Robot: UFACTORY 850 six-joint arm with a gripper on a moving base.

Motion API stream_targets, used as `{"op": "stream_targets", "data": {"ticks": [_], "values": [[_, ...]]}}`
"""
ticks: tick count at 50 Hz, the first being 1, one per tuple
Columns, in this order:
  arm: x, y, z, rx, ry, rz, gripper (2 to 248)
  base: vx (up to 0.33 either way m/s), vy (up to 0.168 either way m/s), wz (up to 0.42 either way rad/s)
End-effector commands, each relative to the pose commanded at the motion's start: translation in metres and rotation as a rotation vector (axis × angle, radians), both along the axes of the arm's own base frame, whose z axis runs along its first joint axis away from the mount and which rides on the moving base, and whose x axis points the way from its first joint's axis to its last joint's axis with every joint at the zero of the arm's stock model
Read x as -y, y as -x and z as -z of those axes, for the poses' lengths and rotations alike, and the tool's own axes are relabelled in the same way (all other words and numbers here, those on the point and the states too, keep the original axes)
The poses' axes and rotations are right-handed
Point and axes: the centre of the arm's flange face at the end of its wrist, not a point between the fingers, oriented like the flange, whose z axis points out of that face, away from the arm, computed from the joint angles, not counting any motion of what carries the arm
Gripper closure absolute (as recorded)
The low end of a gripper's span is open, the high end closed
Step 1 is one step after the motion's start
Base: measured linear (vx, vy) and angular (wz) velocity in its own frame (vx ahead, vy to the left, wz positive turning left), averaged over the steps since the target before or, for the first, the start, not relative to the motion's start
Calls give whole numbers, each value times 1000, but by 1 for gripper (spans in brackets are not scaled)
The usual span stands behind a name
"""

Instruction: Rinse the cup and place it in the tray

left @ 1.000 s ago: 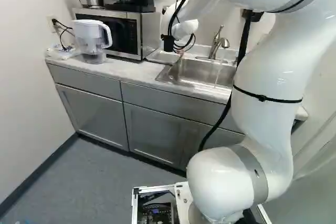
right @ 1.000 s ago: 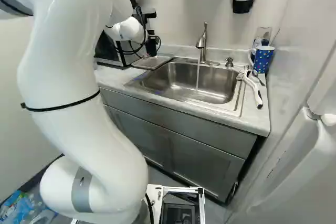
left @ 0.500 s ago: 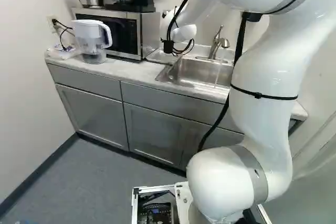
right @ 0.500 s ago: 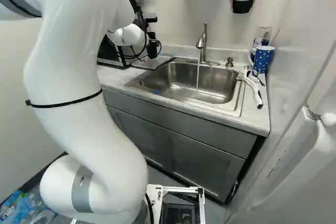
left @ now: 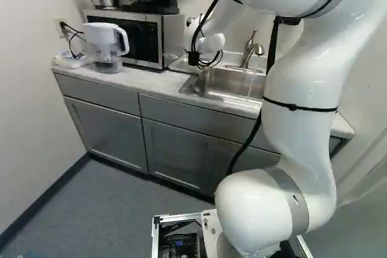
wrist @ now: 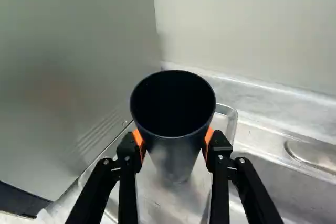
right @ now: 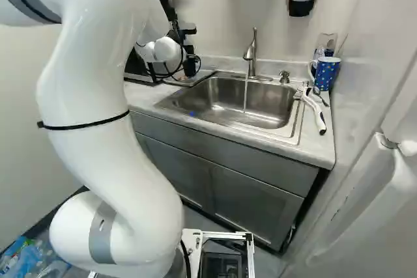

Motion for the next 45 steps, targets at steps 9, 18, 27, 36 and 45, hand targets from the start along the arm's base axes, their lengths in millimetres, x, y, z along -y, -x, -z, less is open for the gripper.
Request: {"op": "stream_targets", "data": {"ticks": [9, 18, 27, 36, 45], "values": [[0, -1, 9, -16, 1, 0, 126, 0, 0, 0], [0, -1, 9, -16, 1, 0, 99, 0, 0, 0], [0, -1, 9, -16, 1, 0, 31, 0, 0, 0], [0, -1, 9, -16, 1, 0, 4, 0, 0, 0], [0, -1, 7, -12, 1, 0, 3, 0, 0, 0]]}}
